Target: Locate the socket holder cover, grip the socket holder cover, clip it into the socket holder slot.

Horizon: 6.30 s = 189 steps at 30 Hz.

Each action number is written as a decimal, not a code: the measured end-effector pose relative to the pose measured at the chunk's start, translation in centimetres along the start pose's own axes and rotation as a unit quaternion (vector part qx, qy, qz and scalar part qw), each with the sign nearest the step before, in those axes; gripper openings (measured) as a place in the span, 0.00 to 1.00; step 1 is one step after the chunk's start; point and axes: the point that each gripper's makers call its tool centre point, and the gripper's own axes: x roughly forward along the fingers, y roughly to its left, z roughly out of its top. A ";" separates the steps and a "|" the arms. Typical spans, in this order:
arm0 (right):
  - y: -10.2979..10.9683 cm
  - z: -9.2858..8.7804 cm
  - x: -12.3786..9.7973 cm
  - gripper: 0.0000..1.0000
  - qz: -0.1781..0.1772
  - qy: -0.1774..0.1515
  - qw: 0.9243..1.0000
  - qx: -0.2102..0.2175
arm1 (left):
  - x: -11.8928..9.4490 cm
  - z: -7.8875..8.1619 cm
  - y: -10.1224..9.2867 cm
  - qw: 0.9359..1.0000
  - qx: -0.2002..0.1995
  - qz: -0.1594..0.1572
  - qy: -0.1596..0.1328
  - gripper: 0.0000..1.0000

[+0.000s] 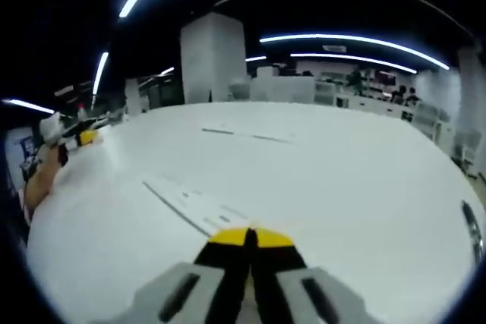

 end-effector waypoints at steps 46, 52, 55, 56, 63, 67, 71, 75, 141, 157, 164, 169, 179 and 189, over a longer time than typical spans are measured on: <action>1.9 0.5 1.1 0.05 0.032 -0.019 0.999 -0.014 | 0.3 0.1 0.2 1.000 0.001 -0.003 0.000 0.81; 2.3 0.4 1.2 0.05 0.033 -0.020 0.999 -0.020 | 0.1 0.0 0.0 1.000 0.002 -0.003 0.000 0.81; 2.3 0.5 1.3 0.05 0.034 -0.023 0.999 -0.022 | 0.0 -0.1 -0.3 1.000 0.002 -0.003 0.001 0.81; 2.3 0.5 1.3 0.05 0.033 -0.023 0.999 -0.023 | 0.0 -0.1 -0.2 1.000 0.002 -0.004 0.001 0.81; 2.7 0.5 1.6 0.05 0.034 -0.025 0.999 -0.030 | -0.1 -0.2 -0.3 1.000 0.003 -0.003 0.002 0.81; 2.8 0.5 1.6 0.05 0.033 -0.025 0.999 -0.033 | 0.2 0.0 0.1 1.000 0.003 -0.003 0.003 0.81; 2.8 0.6 1.7 0.05 0.033 -0.025 0.999 -0.034 | 0.0 -0.2 -0.2 1.000 0.003 -0.003 0.003 0.81; 2.8 0.6 1.7 0.05 0.033 -0.025 0.998 -0.036 | 0.0 -0.2 -0.3 1.000 0.004 -0.003 0.003 0.81; 4.5 0.2 1.3 0.14 0.053 0.030 0.994 -0.085 | 0.3 0.1 0.2 1.000 0.006 -0.001 -0.001 0.81; 4.9 0.5 1.4 0.10 0.054 0.017 0.994 -0.093 | 0.0 -0.1 -0.2 1.000 0.007 0.000 0.001 0.81; 4.7 0.6 1.5 0.10 0.058 0.014 0.994 -0.091 | 0.1 0.0 -0.1 1.000 0.007 0.000 -0.001 0.81; 4.7 0.6 1.6 0.10 0.059 0.014 0.993 -0.097 | 0.0 0.1 -0.2 1.000 0.008 -0.001 -0.002 0.81; 4.6 0.7 2.0 0.10 0.065 0.012 0.993 -0.099 | 0.0 0.1 -0.1 1.000 0.007 0.001 -0.004 0.81; 4.7 0.8 2.3 0.10 0.065 0.007 0.993 -0.100 | 0.4 0.2 0.3 1.000 0.008 0.002 -0.002 0.81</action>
